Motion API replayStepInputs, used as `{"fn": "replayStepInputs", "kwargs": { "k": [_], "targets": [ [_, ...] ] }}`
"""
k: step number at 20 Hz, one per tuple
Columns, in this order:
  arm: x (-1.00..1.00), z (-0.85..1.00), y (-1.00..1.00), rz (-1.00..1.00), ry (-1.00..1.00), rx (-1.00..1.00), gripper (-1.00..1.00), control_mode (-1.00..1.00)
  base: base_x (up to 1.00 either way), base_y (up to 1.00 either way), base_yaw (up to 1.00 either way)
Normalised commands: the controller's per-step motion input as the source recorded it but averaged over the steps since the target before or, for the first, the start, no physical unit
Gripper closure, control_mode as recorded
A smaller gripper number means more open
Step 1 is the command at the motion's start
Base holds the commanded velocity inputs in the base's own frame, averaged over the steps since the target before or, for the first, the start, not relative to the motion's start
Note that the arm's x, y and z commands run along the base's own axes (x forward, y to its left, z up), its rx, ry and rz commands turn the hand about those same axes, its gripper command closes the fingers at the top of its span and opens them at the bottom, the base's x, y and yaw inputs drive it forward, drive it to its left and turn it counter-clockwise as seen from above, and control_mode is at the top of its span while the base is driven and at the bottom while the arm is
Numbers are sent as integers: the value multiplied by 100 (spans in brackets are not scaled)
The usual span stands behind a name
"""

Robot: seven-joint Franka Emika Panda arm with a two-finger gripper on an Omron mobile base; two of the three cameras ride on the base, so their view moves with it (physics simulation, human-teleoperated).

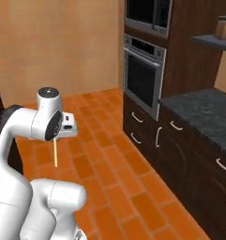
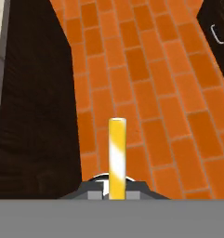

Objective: Take a straw from the drawer in front and place it inside the glass cup on the dining counter.

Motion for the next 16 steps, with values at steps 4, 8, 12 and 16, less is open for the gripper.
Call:
{"fn": "replayStepInputs", "kwargs": {
  "k": [4, 8, 12, 16],
  "targets": [
    [0, 0, 0, 0, 0, 0, 100, 100, 45, 5, 49],
    [0, 0, 0, 0, 0, 0, 100, 100, 82, -3, 36],
    [0, 0, 0, 0, 0, 0, 100, 100, 97, -37, 27],
    [0, 0, 0, 0, 0, 0, 100, 100, 89, -58, 21]
  ]
}}
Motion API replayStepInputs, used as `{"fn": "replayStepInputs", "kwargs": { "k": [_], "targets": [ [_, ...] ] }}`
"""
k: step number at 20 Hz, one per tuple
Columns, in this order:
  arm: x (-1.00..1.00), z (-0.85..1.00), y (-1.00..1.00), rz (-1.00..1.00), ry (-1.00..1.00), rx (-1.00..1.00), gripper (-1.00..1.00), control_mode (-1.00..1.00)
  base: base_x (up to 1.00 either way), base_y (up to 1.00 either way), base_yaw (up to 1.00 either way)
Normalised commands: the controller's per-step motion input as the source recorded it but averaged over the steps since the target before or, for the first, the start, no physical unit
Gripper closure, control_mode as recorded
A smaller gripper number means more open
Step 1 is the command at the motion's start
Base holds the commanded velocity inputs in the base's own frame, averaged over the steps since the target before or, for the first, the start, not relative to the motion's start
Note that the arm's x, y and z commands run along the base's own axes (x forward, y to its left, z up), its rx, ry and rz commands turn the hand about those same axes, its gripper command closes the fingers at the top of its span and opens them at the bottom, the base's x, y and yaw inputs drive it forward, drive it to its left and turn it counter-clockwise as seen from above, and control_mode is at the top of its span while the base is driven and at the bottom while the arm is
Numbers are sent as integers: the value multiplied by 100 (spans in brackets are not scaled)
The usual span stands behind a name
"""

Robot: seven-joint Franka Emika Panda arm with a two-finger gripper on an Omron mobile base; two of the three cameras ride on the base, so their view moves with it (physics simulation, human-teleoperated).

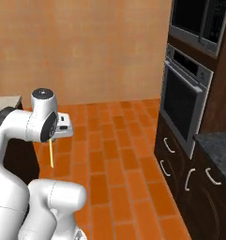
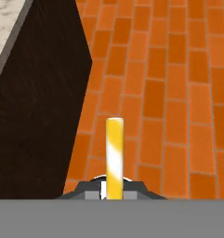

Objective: Take a straw from the drawer in front and place it inside the glass cup on the dining counter.

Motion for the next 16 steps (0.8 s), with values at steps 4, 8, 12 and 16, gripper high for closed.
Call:
{"fn": "replayStepInputs", "kwargs": {
  "k": [4, 8, 12, 16],
  "targets": [
    [0, 0, 0, 0, 0, 0, 100, 100, 100, -32, 21],
    [0, 0, 0, 0, 0, 0, 100, 100, 100, -4, 28],
    [0, 0, 0, 0, 0, 0, 100, 100, 100, 0, 33],
    [0, 0, 0, 0, 0, 0, 100, 100, 100, -1, 32]
  ]
}}
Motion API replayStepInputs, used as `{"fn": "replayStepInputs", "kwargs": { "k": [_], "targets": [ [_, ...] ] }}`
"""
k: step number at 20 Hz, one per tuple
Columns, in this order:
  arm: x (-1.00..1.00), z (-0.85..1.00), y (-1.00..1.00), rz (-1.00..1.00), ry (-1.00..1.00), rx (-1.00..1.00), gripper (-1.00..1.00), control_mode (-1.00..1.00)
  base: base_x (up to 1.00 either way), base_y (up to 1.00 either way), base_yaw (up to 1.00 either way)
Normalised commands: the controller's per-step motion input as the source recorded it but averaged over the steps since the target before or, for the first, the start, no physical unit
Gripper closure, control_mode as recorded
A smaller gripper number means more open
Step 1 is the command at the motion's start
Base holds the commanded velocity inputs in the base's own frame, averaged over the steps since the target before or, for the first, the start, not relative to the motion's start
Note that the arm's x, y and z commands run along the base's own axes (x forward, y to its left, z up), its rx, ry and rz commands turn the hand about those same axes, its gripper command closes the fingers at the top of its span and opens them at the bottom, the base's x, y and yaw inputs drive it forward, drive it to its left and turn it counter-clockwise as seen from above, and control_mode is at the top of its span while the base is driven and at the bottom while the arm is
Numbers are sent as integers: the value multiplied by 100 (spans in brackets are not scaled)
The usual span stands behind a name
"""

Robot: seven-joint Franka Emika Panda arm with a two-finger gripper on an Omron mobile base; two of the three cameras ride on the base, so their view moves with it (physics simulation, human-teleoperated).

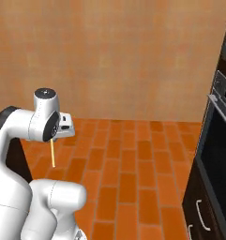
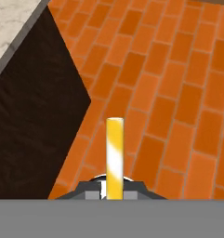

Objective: Take a straw from the drawer in front and place it inside the glass cup on the dining counter.

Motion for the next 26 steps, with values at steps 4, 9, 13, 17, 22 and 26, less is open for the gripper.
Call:
{"fn": "replayStepInputs", "kwargs": {
  "k": [4, 9, 13, 17, 22, 26],
  "targets": [
    [0, 0, 0, 0, 0, 0, 100, 100, 100, -6, 31],
    [0, 0, 0, 0, 0, 0, 100, 100, 100, -18, 33],
    [0, 0, 0, 0, 0, 0, 100, 100, 100, -28, 35],
    [0, 0, 0, 0, 0, 0, 100, 100, 100, -39, 44],
    [0, 0, 0, 0, 0, 0, 100, 100, 95, -37, 67],
    [0, 0, 0, 0, 0, 0, 100, 100, 85, -27, 77]
  ]
}}
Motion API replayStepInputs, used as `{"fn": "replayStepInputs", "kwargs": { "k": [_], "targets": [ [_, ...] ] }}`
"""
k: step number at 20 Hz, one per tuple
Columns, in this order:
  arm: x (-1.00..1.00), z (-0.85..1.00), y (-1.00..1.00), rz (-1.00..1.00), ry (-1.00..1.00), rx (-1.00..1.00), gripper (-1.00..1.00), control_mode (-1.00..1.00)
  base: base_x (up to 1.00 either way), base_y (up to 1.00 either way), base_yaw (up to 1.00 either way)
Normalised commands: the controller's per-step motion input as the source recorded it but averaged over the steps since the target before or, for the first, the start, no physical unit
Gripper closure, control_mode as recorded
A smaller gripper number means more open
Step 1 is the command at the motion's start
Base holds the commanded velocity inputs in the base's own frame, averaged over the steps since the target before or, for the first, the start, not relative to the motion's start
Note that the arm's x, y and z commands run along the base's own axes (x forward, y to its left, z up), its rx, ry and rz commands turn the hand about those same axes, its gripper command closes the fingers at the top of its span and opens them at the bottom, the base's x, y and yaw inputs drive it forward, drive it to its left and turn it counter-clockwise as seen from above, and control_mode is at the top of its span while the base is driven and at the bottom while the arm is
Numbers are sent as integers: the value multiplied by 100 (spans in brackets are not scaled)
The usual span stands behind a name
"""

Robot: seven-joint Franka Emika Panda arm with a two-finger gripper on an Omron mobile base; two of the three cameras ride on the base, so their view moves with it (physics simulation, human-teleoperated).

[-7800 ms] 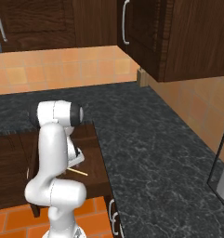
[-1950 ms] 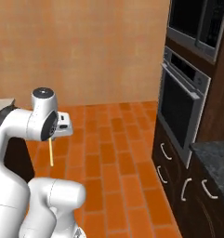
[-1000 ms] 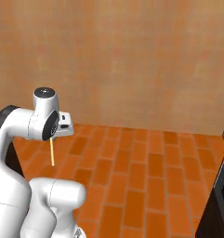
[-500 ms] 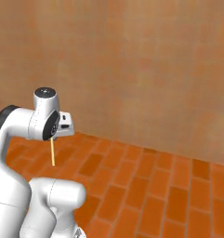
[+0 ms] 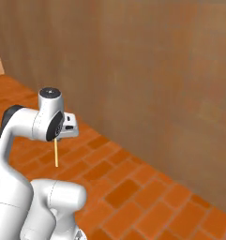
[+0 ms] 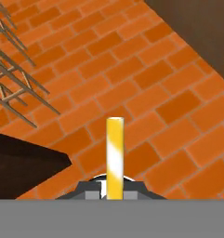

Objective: Take a straw from the drawer in front and place it inside the glass cup on the dining counter.

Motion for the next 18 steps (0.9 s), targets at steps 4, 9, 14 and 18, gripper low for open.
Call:
{"fn": "replayStepInputs", "kwargs": {
  "k": [4, 9, 14, 18],
  "targets": [
    [0, 0, 0, 0, 0, 0, 100, 100, 79, -33, 76],
    [0, 0, 0, 0, 0, 0, 100, 100, 76, -47, 71],
    [0, 0, 0, 0, 0, 0, 100, 100, 84, -57, 63],
    [0, 0, 0, 0, 0, 0, 100, 100, 96, -58, 57]
  ]
}}
